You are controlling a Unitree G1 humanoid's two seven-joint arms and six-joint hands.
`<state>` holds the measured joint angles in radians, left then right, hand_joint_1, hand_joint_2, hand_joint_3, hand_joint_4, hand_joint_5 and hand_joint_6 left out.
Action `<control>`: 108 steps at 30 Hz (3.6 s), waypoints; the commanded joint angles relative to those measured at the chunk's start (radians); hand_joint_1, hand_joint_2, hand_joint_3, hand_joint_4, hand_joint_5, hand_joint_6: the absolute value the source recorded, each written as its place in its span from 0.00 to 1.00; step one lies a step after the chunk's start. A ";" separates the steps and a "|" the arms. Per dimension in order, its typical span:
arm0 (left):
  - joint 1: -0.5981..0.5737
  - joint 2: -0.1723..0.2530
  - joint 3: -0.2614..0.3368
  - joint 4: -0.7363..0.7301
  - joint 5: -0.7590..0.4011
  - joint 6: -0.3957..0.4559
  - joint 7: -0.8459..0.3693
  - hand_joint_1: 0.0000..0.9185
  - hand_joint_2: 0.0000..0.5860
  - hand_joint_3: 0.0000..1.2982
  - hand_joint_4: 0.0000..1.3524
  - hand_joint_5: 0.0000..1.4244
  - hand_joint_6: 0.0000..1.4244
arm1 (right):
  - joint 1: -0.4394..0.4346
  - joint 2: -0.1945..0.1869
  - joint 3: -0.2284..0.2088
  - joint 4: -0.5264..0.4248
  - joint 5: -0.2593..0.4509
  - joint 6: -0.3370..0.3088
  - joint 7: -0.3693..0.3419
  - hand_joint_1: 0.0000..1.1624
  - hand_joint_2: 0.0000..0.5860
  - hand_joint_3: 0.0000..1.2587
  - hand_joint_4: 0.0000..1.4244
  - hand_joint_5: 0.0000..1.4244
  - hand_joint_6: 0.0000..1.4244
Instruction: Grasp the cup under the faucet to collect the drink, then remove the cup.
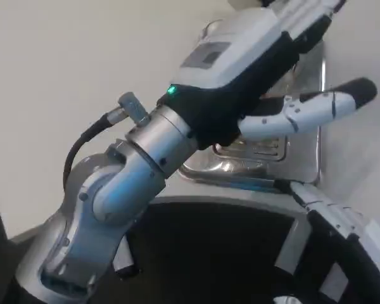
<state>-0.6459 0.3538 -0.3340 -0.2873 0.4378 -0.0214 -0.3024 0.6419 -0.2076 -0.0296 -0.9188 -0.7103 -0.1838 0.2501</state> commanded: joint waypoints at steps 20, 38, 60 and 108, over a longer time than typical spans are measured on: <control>0.026 0.020 -0.032 -0.001 0.084 -0.076 -0.046 0.00 0.39 0.00 0.00 0.00 0.00 | -0.209 0.217 0.060 0.006 0.005 0.308 -0.051 1.00 0.11 0.01 0.00 0.02 0.10; 0.022 0.013 -0.039 0.020 0.096 -0.086 -0.047 0.00 0.40 0.00 0.00 0.00 0.00 | -0.321 0.254 0.124 0.146 0.005 0.377 -0.167 1.00 0.02 0.00 0.00 0.00 0.09; 0.128 -0.018 0.167 0.038 0.100 -0.106 0.199 0.00 0.39 0.00 0.00 0.00 0.00 | -0.518 0.267 0.175 0.260 -0.015 0.475 -0.227 0.97 0.13 0.00 0.00 0.00 0.09; 0.399 -0.070 0.271 0.118 0.090 -0.044 0.339 0.00 0.35 0.00 0.00 0.00 0.00 | -0.758 0.209 0.149 0.545 0.228 0.439 -0.343 0.85 0.34 0.00 0.00 0.01 0.09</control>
<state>-0.2685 0.2753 -0.0585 -0.1702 0.5248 -0.0739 0.0418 -0.1048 -0.0080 0.1161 -0.3919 -0.4994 0.2795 -0.0755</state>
